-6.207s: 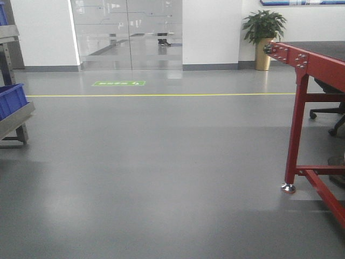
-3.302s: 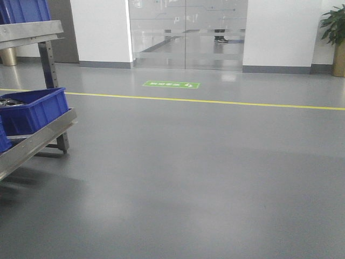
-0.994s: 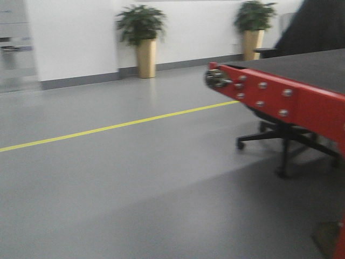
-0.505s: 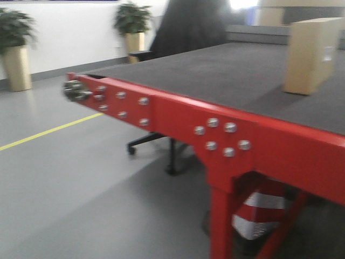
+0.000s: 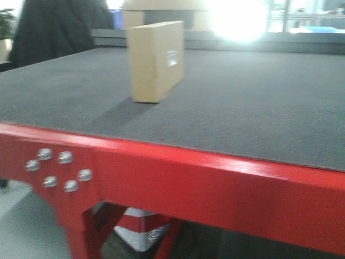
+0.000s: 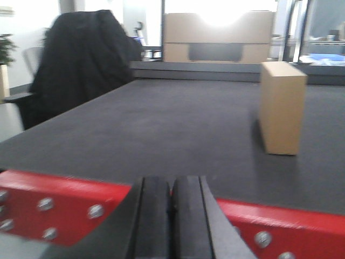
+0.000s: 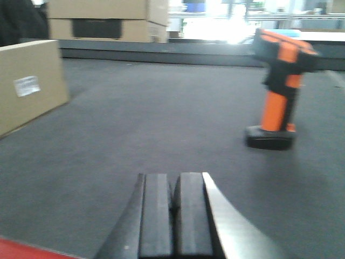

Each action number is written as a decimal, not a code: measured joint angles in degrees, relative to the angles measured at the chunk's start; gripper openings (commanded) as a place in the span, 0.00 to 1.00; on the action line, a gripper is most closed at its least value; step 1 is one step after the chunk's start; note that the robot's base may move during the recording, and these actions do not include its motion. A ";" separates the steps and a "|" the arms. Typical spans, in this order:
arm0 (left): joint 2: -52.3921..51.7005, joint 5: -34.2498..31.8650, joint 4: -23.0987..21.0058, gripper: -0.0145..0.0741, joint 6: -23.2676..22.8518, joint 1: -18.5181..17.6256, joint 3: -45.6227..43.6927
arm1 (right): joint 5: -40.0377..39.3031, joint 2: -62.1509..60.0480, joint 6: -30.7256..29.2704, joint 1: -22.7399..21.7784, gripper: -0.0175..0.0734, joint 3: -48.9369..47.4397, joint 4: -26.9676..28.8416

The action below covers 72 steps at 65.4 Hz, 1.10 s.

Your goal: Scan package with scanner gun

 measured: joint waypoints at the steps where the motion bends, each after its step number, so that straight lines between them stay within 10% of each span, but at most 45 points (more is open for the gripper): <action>1: 0.00 0.00 0.00 0.04 0.00 0.00 0.00 | 0.00 0.00 0.00 0.00 0.02 0.00 0.00; 72: 0.00 0.00 0.00 0.04 0.00 0.00 0.00 | 0.00 0.00 0.00 1.99 0.02 0.00 0.00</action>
